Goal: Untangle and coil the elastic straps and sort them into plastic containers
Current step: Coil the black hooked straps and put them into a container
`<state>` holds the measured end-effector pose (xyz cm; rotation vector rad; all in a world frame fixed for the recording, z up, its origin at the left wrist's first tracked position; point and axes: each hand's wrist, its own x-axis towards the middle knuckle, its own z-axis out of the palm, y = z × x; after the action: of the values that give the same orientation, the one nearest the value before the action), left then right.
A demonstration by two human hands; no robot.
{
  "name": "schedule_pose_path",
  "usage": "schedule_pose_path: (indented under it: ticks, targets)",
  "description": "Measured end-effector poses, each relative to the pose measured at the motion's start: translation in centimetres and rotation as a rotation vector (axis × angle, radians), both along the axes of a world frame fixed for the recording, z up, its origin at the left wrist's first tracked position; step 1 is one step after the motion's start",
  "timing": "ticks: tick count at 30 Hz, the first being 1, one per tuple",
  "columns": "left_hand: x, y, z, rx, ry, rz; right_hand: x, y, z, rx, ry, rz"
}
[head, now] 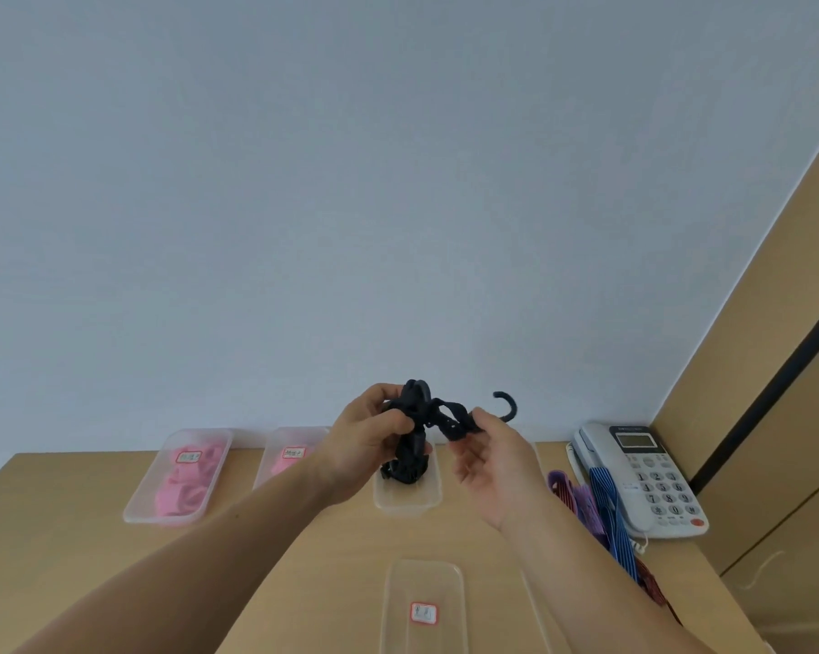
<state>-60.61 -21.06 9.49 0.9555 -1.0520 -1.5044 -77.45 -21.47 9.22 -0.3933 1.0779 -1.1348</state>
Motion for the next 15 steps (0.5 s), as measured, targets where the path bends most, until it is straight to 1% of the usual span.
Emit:
schedule_pose_path:
  ticks: [1, 5, 10, 13, 15]
  targets:
    - [0.1, 0.1, -0.1, 0.004, 0.001, 0.003, -0.1, -0.1, 0.0, -0.033, 0.004, -0.037]
    - [0.0, 0.2, -0.3, 0.007, 0.02, -0.02, -0.1, -0.5, -0.3, -0.177, 0.145, -0.137]
    - [0.2, -0.4, 0.1, 0.072, 0.058, 0.032, 0.1, 0.1, -0.3, -0.357, 0.196, -0.147]
    - [0.1, -0.9, 0.4, 0.091, 0.03, 0.06, 0.1, 0.6, -0.5, -0.44, 0.324, -0.185]
    - [0.2, -1.1, 0.5, 0.12, -0.008, 0.094, 0.1, 1.0, -0.6, -0.563, 0.417, -0.162]
